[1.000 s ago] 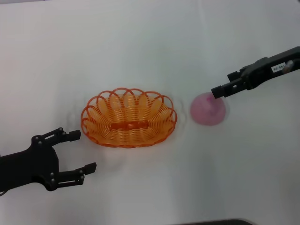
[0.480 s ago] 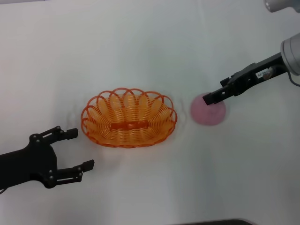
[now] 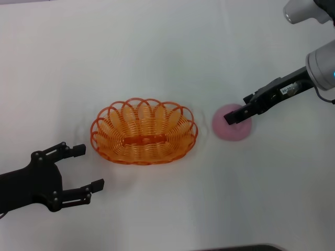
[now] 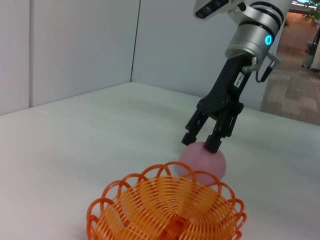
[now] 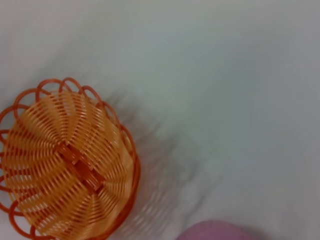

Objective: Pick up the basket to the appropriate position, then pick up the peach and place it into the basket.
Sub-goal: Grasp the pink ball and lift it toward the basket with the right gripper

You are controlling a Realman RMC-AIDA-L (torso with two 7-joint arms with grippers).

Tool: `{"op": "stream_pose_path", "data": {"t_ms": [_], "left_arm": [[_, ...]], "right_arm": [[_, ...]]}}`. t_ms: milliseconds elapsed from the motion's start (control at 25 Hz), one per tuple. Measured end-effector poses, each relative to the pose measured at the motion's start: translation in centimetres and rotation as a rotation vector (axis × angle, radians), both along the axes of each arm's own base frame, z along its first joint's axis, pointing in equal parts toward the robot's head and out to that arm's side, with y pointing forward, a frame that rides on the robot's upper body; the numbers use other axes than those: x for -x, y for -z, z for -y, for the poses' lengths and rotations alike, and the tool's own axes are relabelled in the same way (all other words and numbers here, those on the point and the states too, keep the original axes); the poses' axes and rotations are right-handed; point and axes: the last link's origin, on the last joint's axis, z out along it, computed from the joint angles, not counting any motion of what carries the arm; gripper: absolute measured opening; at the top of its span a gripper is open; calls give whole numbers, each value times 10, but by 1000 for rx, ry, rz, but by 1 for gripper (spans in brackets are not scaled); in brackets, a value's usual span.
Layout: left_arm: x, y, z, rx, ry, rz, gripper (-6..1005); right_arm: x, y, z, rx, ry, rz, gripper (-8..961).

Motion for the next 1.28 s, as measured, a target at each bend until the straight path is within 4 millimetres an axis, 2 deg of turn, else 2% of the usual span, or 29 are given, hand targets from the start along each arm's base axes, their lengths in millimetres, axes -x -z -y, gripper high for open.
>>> {"op": "stream_pose_path", "data": {"t_ms": [720, 920, 1280], "left_arm": [[0, -3, 0, -7, 0, 15, 887], [0, -4, 1, -11, -4, 20, 887], [1, -6, 2, -17, -9, 26, 887]], "right_arm": [[2, 5, 0, 18, 11, -9, 916], [3, 7, 1, 32, 7, -4, 725], [6, 8, 2, 51, -5, -5, 526]]}}
